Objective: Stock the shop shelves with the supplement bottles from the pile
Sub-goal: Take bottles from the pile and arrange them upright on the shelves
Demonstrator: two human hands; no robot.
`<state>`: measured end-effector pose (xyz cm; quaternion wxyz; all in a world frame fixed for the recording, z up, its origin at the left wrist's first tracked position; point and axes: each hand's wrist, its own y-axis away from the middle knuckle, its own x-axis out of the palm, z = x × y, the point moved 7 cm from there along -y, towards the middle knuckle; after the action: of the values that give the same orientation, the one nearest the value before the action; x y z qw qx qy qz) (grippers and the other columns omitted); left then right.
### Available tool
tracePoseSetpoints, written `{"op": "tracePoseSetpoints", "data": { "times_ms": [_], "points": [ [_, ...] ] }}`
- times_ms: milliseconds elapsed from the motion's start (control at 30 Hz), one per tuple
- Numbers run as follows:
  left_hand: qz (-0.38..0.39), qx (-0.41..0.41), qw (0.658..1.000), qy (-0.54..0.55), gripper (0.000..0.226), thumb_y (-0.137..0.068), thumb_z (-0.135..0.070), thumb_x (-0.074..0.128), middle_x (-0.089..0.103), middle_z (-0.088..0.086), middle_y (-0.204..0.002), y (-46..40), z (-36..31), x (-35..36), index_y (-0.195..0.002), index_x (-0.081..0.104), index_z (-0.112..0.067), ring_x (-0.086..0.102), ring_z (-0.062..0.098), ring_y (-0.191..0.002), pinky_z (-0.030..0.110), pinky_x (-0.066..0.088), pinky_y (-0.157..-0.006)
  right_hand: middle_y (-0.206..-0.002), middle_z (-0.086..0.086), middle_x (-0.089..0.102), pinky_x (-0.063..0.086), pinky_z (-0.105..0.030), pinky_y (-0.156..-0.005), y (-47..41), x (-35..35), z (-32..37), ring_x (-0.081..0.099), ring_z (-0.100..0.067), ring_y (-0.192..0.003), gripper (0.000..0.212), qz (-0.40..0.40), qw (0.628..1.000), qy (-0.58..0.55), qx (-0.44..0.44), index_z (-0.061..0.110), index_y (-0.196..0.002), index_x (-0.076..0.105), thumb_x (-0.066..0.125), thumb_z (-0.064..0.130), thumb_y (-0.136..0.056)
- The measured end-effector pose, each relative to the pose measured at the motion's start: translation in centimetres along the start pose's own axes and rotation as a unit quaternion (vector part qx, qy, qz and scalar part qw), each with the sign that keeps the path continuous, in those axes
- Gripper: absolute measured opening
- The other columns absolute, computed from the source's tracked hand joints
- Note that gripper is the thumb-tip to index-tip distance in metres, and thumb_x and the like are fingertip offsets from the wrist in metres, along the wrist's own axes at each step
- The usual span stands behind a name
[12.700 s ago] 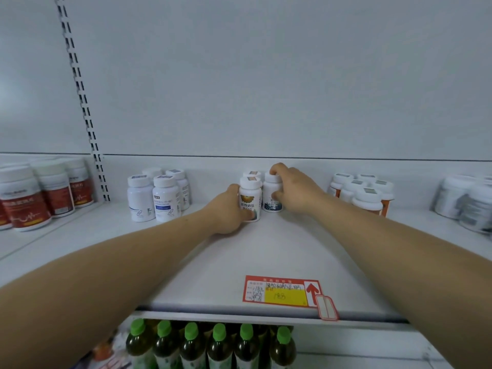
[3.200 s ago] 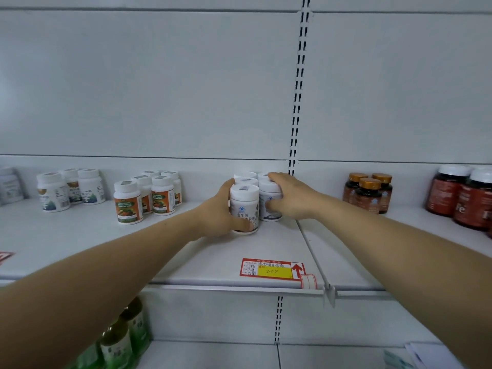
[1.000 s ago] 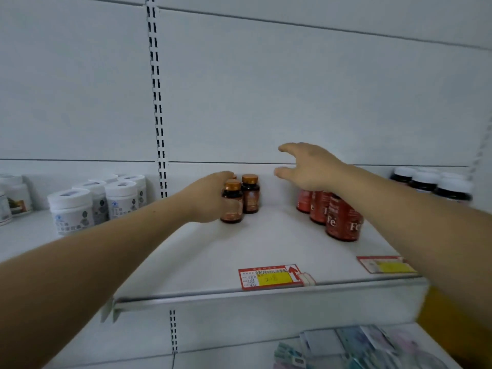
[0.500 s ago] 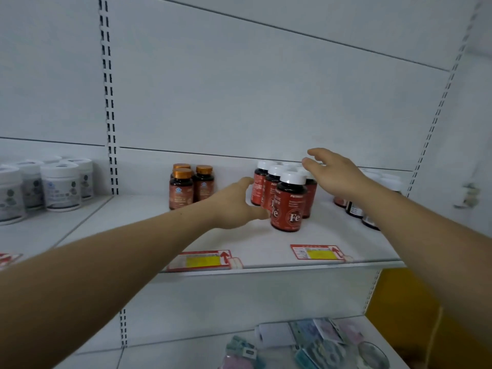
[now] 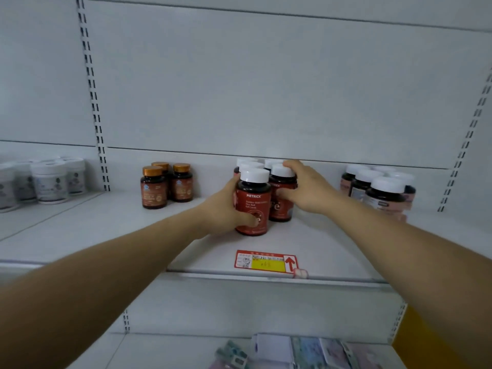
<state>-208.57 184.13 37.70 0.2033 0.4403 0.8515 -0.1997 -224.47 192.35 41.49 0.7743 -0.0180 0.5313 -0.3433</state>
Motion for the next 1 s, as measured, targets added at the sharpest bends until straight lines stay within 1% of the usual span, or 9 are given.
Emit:
{"op": "tracePoseSetpoints", "data": {
  "times_ms": [100, 200, 333, 500, 600, 700, 767, 867, 1000],
  "points": [
    [-0.021, -0.005, 1.000, -0.001, 0.091, -0.075, -0.010, 0.076, 0.051, -0.008, -0.128, -0.1, 0.4, 0.0, -0.145, 0.022, -0.033, 0.054, 0.012, -0.108, 0.028, 0.044, -0.087, -0.134, -0.010, 0.048, 0.039, -0.027, -0.088, -0.2, 0.0, -0.1, 0.051, -0.028, -0.117, 0.068, -0.001, 1.000, -0.012, -0.012, 0.024, -0.141, 0.035, 0.070, 0.032, -0.083],
    [-0.030, -0.013, 0.999, -0.005, 0.085, -0.077, -0.011, 0.074, 0.048, -0.010, -0.124, -0.1, 0.7, -0.1, -0.144, 0.024, -0.027, 0.053, 0.012, -0.106, 0.027, 0.043, -0.084, -0.133, -0.010, 0.051, 0.037, -0.026, -0.082, -0.1, 0.1, -0.2, 0.053, -0.027, -0.113, 0.068, 0.009, 1.000, -0.019, -0.016, 0.024, -0.143, 0.032, 0.067, 0.027, -0.086],
    [-0.027, -0.020, 0.999, -0.023, 0.083, -0.078, -0.012, 0.074, 0.050, -0.009, -0.123, -0.3, 0.7, -0.2, -0.143, 0.026, -0.026, 0.053, 0.012, -0.104, 0.026, 0.042, -0.084, -0.130, -0.009, 0.053, 0.035, -0.023, -0.078, 0.0, -0.1, -0.3, 0.052, -0.021, -0.097, 0.066, 0.026, 0.999, -0.029, -0.013, 0.026, -0.145, 0.028, 0.061, 0.019, -0.089],
    [-0.018, -0.036, 0.999, -0.025, 0.084, -0.076, -0.013, 0.075, 0.053, -0.006, -0.121, -0.6, 0.9, -0.2, -0.142, 0.026, -0.027, 0.055, 0.015, -0.106, 0.028, 0.043, -0.085, -0.132, -0.007, 0.051, 0.038, -0.025, -0.083, -0.3, 0.4, -0.5, 0.053, -0.022, -0.110, 0.071, 0.037, 0.996, -0.075, -0.013, 0.025, -0.144, 0.028, 0.069, 0.027, -0.085],
    [-0.022, -0.037, 0.999, -0.015, 0.089, -0.074, -0.012, 0.076, 0.053, -0.005, -0.121, -0.6, 0.8, -0.1, -0.143, 0.022, -0.028, 0.054, 0.014, -0.104, 0.029, 0.044, -0.085, -0.131, -0.006, 0.052, 0.038, -0.026, -0.081, -0.6, 0.4, -0.8, 0.053, -0.021, -0.106, 0.072, 0.032, 0.996, -0.085, -0.010, 0.027, -0.143, 0.028, 0.068, 0.025, -0.084],
    [-0.017, -0.023, 0.999, 0.017, 0.102, -0.072, -0.006, 0.077, 0.052, -0.009, -0.115, -0.8, 0.4, 0.2, -0.145, 0.013, -0.033, 0.055, 0.007, -0.098, 0.029, 0.045, -0.082, -0.130, -0.003, 0.048, 0.037, -0.025, -0.080, -1.0, 0.6, -0.9, 0.050, -0.016, -0.102, 0.085, 0.042, 0.993, -0.113, -0.004, 0.027, -0.147, 0.021, 0.071, 0.018, -0.080],
    [-0.005, -0.014, 0.999, 0.032, 0.106, -0.070, -0.001, 0.077, 0.053, -0.012, -0.112, -1.0, 0.2, 0.5, -0.145, 0.011, -0.036, 0.055, 0.004, -0.097, 0.027, 0.047, -0.079, -0.130, -0.003, 0.047, 0.040, -0.026, -0.080, -1.2, 1.0, -0.9, 0.052, -0.018, -0.105, 0.089, 0.046, 0.990, -0.133, 0.002, 0.028, -0.148, 0.019, 0.072, 0.015, -0.077],
    [0.009, -0.009, 0.999, 0.041, 0.108, -0.070, 0.002, 0.075, 0.054, -0.009, -0.116, -1.2, 0.1, 0.8, -0.145, 0.010, -0.038, 0.055, 0.005, -0.101, 0.026, 0.048, -0.078, -0.132, -0.008, 0.040, 0.043, -0.030, -0.084, -1.5, 1.3, -1.1, 0.051, -0.025, -0.114, 0.085, 0.032, 0.991, -0.128, 0.000, 0.031, -0.145, 0.025, 0.073, 0.020, -0.075],
    [0.012, -0.002, 0.999, 0.046, 0.099, -0.073, 0.006, 0.072, 0.054, -0.009, -0.114, -1.1, -0.1, 0.8, -0.142, 0.016, -0.037, 0.056, 0.005, -0.098, 0.019, 0.047, -0.069, -0.129, -0.008, 0.040, 0.042, -0.030, -0.087, -1.5, 1.2, -1.1, 0.050, -0.025, -0.114, 0.081, 0.031, 0.992, -0.116, -0.028, 0.030, -0.143, 0.029, 0.075, 0.025, -0.076]
  ]
}}
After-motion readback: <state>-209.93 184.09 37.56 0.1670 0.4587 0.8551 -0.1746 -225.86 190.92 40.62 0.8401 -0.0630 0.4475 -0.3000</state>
